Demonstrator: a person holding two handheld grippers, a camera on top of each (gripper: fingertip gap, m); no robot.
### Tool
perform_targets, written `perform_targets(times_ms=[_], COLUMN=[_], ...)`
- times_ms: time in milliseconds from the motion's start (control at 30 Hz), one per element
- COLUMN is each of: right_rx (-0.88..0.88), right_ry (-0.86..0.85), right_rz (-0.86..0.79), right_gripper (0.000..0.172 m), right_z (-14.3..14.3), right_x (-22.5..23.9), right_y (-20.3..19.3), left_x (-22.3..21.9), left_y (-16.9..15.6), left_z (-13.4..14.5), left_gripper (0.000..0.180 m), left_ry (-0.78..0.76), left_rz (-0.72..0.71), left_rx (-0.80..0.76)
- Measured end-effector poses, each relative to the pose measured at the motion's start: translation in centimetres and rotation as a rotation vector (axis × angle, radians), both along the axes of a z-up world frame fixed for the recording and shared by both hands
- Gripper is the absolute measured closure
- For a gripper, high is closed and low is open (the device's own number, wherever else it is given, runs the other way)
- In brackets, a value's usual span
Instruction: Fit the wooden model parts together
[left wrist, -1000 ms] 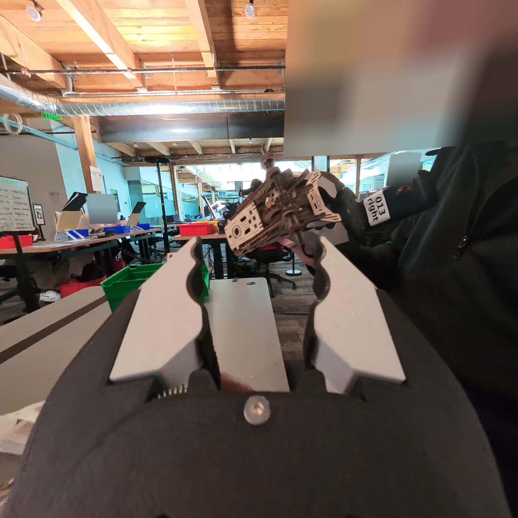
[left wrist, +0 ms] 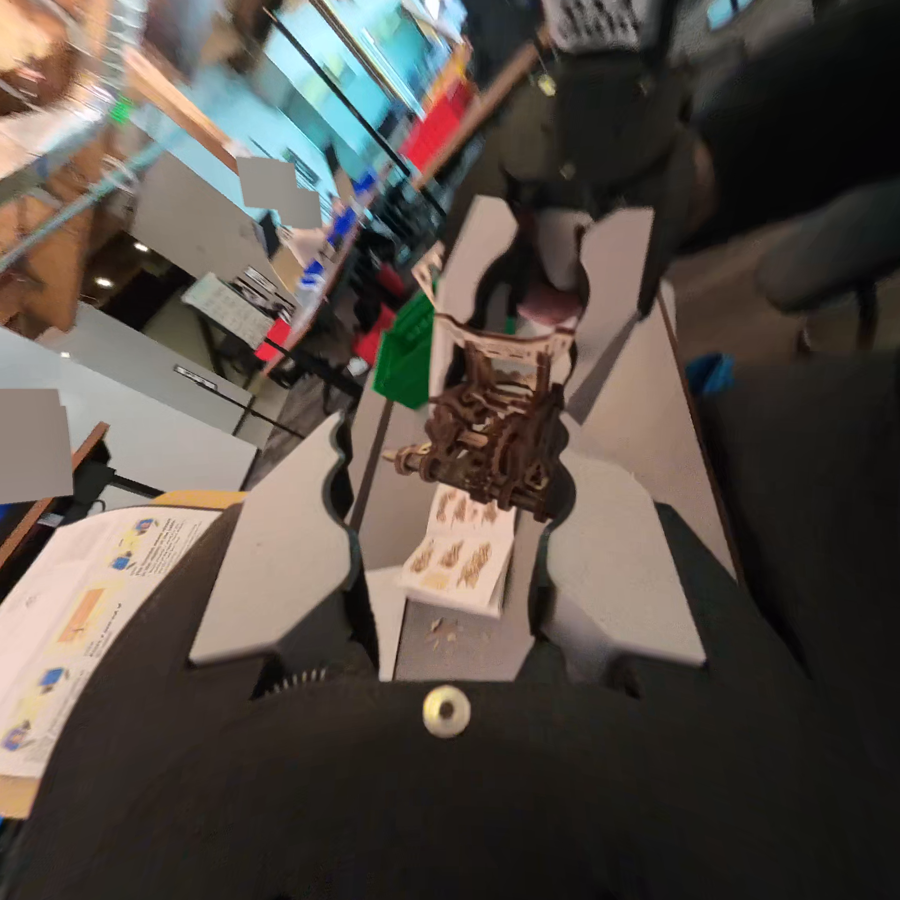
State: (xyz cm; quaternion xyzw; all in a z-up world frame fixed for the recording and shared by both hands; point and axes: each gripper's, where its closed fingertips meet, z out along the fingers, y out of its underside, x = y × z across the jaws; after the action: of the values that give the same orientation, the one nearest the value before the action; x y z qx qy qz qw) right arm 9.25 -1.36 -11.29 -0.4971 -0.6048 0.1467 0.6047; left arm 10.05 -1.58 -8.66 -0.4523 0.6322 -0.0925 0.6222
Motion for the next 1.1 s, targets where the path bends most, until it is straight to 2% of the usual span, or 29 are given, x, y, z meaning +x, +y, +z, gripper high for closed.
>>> perform_targets(times_ms=[67, 133, 167, 233, 300, 400, 500, 933, 1100], right_rx=[0.004, 0.007, -0.003, -0.02, -0.047, -0.094, -0.157, -0.193, -0.3], right_ry=[-0.067, -0.11, -0.119, -0.115, -0.103, -0.105, -0.09, -0.21, -0.194], right_rz=[-0.004, 0.001, 0.011, 0.028, 0.05, 0.064, 0.088, 0.071, 0.077], right_gripper=[0.121, 0.121, 0.121, 0.121, 0.121, 0.121, 0.121, 0.122, 0.121], right_z=[-0.9, -1.6, -1.9, -1.9, -1.6, -2.1, -2.6, -5.3, -6.3], right_x=[0.0, 0.0, 0.0, -0.1, -0.1, 0.1, 0.3, 0.5, 0.1], right_y=[0.1, 0.1, 0.0, -0.3, -0.7, -0.6, -0.4, -0.1, 0.5], left_x=[0.5, 0.7, 0.7, 0.4, 0.6, 0.0, 0.1, 0.5, 0.2], left_y=[-0.1, -0.1, -0.4, -0.3, -0.6, -0.3, -0.2, 0.4, 1.0], left_z=[-1.5, -2.2, -2.8, -4.3, -4.6, -5.5, -6.0, -8.9, -9.9], left_gripper=[0.108, 0.108, 0.114, 0.107, 0.104, 0.122, 0.123, 0.131, 0.131], left_ry=[0.148, 0.232, 0.276, 0.391, 0.422, 0.546, 0.607, 0.623, 0.52], left_rz=[0.016, 0.015, 0.0, 0.009, -0.011, -0.004, -0.017, 0.02, 0.027], left_rx=[0.001, 0.0, -0.034, -0.084, -0.142, -0.198, -0.242, -0.354, -0.455])
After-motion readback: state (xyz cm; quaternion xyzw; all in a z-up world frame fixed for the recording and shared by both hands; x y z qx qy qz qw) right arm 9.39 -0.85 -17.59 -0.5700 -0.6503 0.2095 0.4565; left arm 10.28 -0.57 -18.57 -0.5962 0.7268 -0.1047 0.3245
